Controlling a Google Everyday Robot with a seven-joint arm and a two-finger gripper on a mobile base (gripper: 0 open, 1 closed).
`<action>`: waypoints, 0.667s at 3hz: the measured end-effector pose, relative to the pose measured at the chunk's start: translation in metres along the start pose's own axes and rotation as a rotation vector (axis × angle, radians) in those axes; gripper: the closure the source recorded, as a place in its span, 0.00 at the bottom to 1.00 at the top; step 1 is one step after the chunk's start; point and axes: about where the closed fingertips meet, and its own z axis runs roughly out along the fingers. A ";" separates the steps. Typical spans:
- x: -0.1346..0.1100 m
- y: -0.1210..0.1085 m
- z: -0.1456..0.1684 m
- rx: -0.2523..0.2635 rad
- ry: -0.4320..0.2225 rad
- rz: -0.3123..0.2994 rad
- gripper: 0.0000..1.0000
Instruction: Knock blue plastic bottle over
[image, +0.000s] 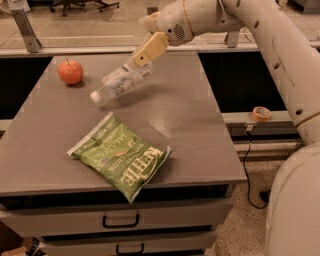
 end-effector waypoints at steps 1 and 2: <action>-0.023 0.023 0.007 -0.058 -0.039 -0.040 0.00; -0.025 0.025 0.006 -0.061 -0.042 -0.042 0.00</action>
Offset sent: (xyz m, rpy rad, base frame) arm -0.0305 0.0093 0.0255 0.0397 -0.0238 0.0676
